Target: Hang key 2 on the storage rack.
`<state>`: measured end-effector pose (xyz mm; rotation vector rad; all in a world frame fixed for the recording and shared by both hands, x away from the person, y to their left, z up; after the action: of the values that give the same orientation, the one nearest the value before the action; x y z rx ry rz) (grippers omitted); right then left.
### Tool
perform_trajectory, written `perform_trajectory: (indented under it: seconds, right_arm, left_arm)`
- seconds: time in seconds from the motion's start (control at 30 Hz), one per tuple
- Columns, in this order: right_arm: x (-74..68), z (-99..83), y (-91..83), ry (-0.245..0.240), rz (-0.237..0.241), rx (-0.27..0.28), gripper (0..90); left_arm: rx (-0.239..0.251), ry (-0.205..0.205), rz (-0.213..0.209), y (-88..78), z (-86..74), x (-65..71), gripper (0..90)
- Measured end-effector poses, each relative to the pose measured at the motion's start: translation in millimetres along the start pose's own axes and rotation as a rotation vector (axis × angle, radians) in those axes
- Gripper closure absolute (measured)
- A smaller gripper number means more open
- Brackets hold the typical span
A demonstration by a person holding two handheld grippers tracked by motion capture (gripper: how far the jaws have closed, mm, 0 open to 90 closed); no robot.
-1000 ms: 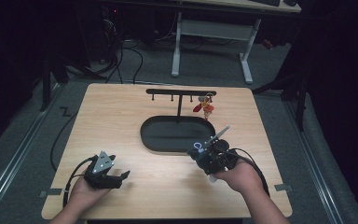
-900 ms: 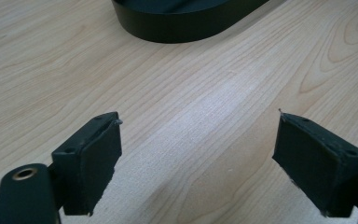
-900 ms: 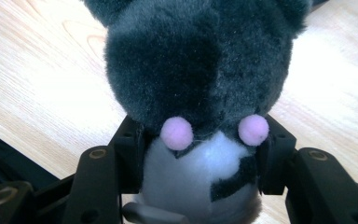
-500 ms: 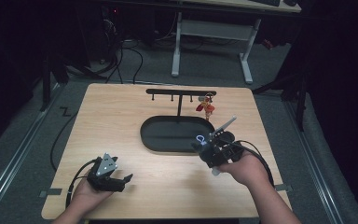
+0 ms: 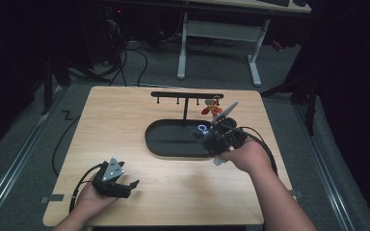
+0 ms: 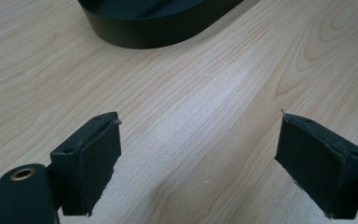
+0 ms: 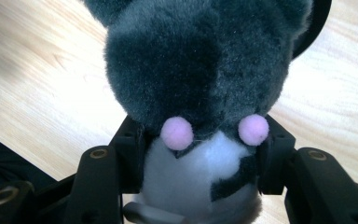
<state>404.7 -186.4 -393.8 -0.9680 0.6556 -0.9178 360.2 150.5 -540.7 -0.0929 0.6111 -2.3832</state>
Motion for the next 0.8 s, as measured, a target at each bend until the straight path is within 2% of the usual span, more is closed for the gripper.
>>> perform_trajectory:
  seconds: [0.07, 0.1, 0.3, 0.4, 0.5, 0.57, 0.63, 0.67, 0.7, 0.8]
  right_arm:
    - [0.3, 7.0, -1.6, 0.017, -0.005, -0.004, 48.0]
    - [2.1, 10.5, -1.6, 0.007, -0.001, 0.001, 48.0]
    - [6.8, 31.7, -2.8, 0.019, -0.018, 0.005, 48.1]
    - [7.7, 43.2, -6.3, 0.029, -0.002, 0.015, 48.2]
    - [7.9, 54.9, -10.6, 0.018, -0.018, 0.022, 48.3]
    - [7.1, 61.1, -10.9, 0.030, -0.002, 0.033, 48.3]
    - [6.0, 65.2, -10.0, 0.035, 0.007, 0.034, 48.3]
    - [4.6, 67.8, -9.8, 0.038, -0.008, 0.023, 48.3]
    - [5.3, 69.8, -8.6, 0.022, 0.000, 0.022, 48.3]
    - [5.6, 73.6, -5.8, 0.034, -0.008, 0.009, 48.3]
  left_arm:
    - [-0.002, -0.003, -0.004, 0.2, -0.1, -0.1, 14.3]
    - [0.000, -0.005, -0.004, 0.1, 0.0, -0.2, 14.3]
    - [0.001, -0.008, -0.004, -0.6, -0.5, -1.1, 14.3]
    - [0.001, -0.013, -0.002, -1.9, -1.3, -1.7, 14.4]
    - [-0.002, -0.013, 0.001, -3.5, -1.9, -2.3, 14.5]
    - [0.001, -0.013, 0.004, -4.9, -2.0, -3.1, 14.6]
    - [0.005, -0.015, 0.007, -5.7, -1.8, -3.8, 14.7]
    - [0.004, -0.015, 0.008, -6.2, -1.9, -3.9, 14.7]
    - [0.004, -0.014, 0.007, -6.7, -2.0, -3.8, 14.7]
    - [0.001, -0.009, 0.009, -8.1, -2.3, -4.5, 14.8]
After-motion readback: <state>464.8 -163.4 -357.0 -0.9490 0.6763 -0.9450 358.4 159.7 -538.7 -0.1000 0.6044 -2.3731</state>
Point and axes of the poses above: each handheld gripper's, and its own axes: y roughly forward along the jaws, z roughly out of its top, x roughly to its right, the point moved 4 cm from there along y, roughly forward along the jaws, and after that the axes turned 12 degrees about x, right-handed, at the moved point
